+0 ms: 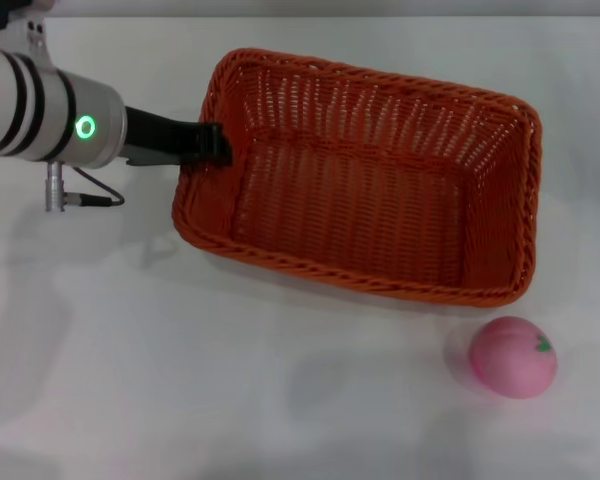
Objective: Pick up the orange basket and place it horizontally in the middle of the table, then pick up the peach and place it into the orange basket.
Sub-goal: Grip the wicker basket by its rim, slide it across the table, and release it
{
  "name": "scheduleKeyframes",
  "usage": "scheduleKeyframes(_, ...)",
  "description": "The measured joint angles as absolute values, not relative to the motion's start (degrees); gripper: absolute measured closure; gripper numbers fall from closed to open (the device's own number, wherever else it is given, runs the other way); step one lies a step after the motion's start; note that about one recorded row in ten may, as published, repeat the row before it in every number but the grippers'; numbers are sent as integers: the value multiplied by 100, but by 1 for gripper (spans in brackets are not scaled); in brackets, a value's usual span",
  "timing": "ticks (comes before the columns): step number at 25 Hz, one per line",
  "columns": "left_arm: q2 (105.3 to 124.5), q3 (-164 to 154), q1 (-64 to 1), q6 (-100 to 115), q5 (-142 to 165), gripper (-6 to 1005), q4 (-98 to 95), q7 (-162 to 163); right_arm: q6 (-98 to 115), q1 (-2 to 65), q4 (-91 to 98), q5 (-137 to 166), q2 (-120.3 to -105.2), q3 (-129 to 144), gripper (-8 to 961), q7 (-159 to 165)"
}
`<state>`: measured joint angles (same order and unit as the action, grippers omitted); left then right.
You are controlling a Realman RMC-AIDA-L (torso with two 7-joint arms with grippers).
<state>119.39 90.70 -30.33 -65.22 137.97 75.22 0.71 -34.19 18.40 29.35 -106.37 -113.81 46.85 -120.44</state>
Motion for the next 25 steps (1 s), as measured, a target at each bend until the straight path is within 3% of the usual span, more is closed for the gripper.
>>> scheduleKeyframes(14,11938,8783,-2183,-6092,13527,852,7995,227,-3409,1863,2973,-10543,-11372,4684,96,-11971)
scheduleKeyframes(25,11934,8762,-2034,-6028,13500,852,8006,235,-3401,1883,3022,-10499,-11373,4684,96,-11961)
